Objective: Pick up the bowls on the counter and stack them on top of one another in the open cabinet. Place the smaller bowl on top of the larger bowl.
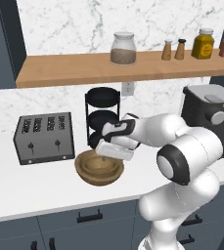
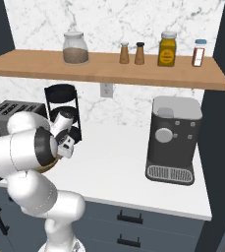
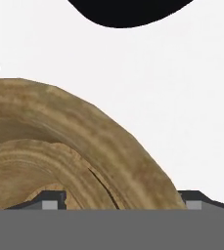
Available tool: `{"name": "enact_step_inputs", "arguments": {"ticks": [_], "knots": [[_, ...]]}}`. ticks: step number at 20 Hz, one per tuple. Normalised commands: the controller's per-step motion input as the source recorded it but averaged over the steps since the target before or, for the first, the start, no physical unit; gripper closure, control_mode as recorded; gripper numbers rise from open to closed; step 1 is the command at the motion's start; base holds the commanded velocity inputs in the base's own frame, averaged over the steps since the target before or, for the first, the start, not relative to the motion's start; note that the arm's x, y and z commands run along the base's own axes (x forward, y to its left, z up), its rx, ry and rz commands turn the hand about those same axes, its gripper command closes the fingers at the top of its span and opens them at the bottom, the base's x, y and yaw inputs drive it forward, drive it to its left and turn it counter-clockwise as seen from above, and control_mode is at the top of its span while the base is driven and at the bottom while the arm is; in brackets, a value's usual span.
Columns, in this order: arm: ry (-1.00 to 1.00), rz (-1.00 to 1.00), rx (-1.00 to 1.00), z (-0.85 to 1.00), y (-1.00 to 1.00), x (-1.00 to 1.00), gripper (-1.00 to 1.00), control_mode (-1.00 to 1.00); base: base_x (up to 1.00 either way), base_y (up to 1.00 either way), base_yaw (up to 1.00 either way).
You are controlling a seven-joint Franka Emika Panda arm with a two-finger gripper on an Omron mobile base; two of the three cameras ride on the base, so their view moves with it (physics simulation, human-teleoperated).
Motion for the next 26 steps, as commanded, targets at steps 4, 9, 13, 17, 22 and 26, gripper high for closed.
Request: {"name": "enact_step_inputs", "arguments": {"ticks": [4, 9, 13, 17, 22, 26], "knots": [[0.00, 0.00, 0.03, 0.07, 0.00, -0.67, 1.00, -1.00, 0.00, 0.00, 0.00], [0.00, -0.10, 0.00, 0.58, 0.00, -0.73, 1.00, -1.00, 0.00, 0.00, 0.00], [0.11, -0.23, 0.00, 0.67, 0.00, -0.53, 1.00, -1.00, 0.00, 0.00, 0.00], [0.12, -0.33, 0.00, 0.65, 0.00, -0.46, 1.00, -1.00, 0.00, 0.00, 0.00], [0.11, -0.42, 0.00, 0.55, -0.04, -0.28, 1.00, -1.00, 0.00, 0.00, 0.00], [0.07, -0.42, 0.00, 0.57, -0.16, -0.29, 1.00, -1.00, 0.00, 0.00, 0.00]]}}
